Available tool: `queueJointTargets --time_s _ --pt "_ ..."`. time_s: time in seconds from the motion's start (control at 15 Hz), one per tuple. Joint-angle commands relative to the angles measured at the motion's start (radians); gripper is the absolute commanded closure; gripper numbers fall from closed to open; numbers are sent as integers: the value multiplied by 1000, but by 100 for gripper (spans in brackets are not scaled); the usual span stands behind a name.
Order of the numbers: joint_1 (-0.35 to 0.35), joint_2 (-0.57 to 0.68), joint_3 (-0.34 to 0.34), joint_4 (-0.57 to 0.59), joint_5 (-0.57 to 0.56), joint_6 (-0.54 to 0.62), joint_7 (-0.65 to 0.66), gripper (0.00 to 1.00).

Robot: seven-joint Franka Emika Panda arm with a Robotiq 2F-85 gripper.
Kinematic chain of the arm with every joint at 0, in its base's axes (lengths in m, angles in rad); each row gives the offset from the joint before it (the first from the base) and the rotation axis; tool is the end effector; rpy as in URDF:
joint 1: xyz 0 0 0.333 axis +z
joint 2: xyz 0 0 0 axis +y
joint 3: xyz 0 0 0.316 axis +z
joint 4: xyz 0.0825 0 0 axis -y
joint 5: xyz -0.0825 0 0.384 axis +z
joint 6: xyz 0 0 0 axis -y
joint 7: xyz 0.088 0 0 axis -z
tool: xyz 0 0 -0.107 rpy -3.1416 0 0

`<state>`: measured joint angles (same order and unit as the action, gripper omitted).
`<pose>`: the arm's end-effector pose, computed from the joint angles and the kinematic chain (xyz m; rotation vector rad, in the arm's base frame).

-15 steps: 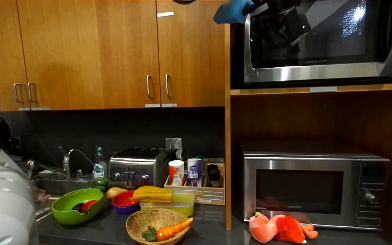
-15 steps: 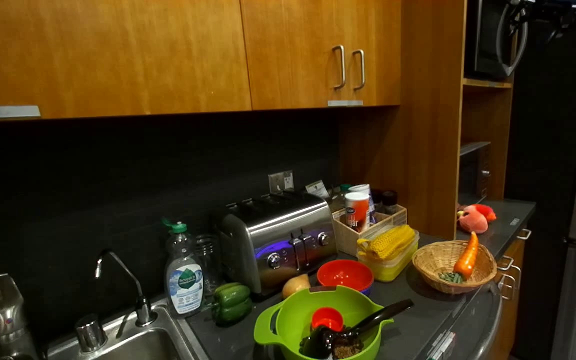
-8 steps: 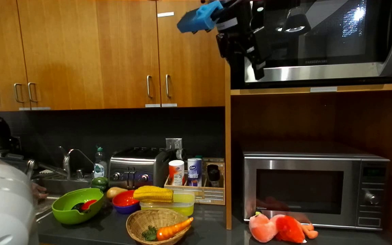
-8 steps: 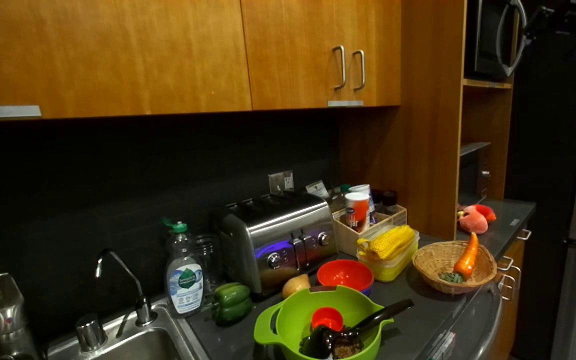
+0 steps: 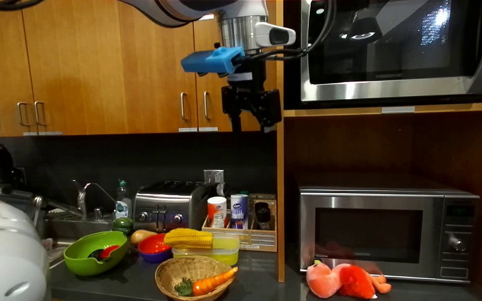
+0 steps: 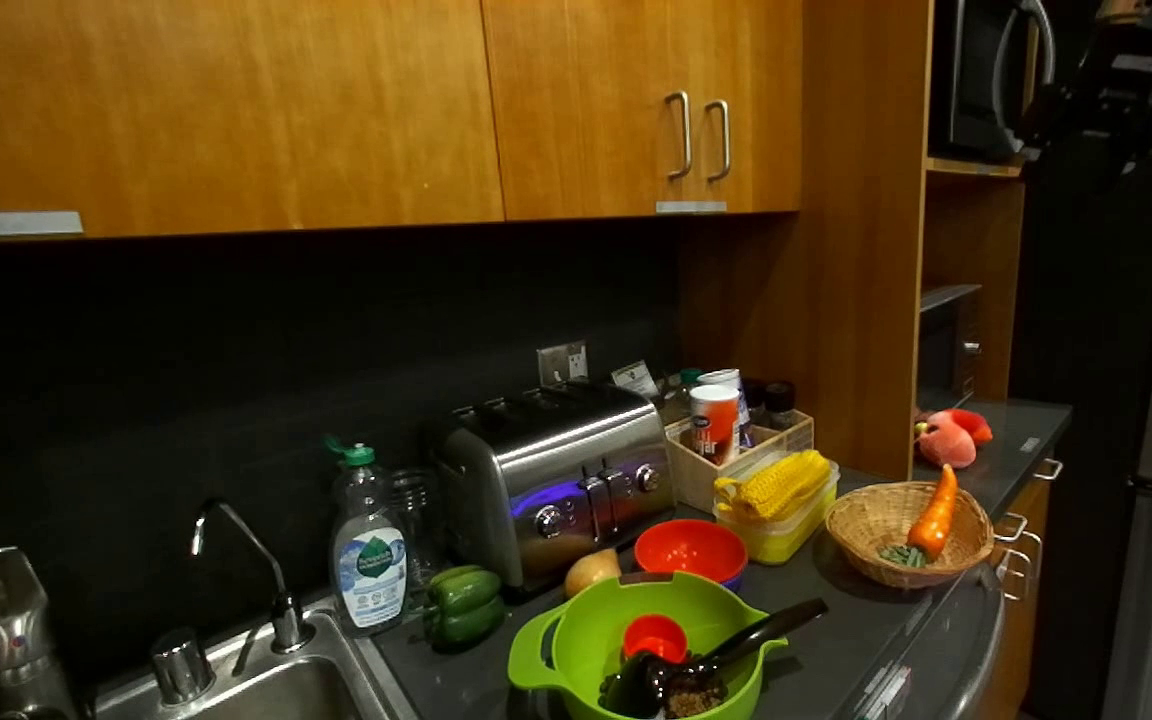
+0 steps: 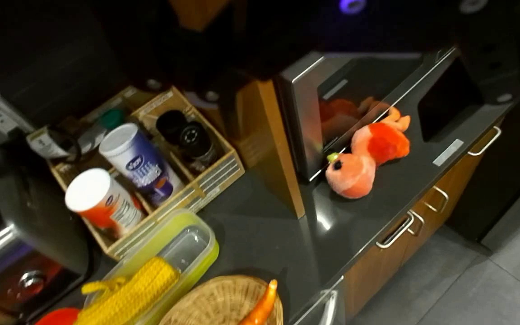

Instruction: Close the microwave door

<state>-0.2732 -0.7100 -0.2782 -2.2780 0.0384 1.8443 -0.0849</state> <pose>0.2952 -0.2117 0.6201 -2.9020 0.6346 -0.4599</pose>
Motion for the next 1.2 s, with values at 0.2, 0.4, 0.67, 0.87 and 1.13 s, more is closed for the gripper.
queueJointTargets --time_s 0.2,0.4,0.67,0.87,1.13 --pt "61 -59 46 -60 -54 -132 -76 0" --pt "89 -78 60 -78 -68 -184 -104 0" --pt "127 -101 87 -103 -94 -240 -134 0" --pt "139 -76 76 -91 -86 -234 -117 0" --pt "144 -82 81 -96 -90 -240 -120 0"
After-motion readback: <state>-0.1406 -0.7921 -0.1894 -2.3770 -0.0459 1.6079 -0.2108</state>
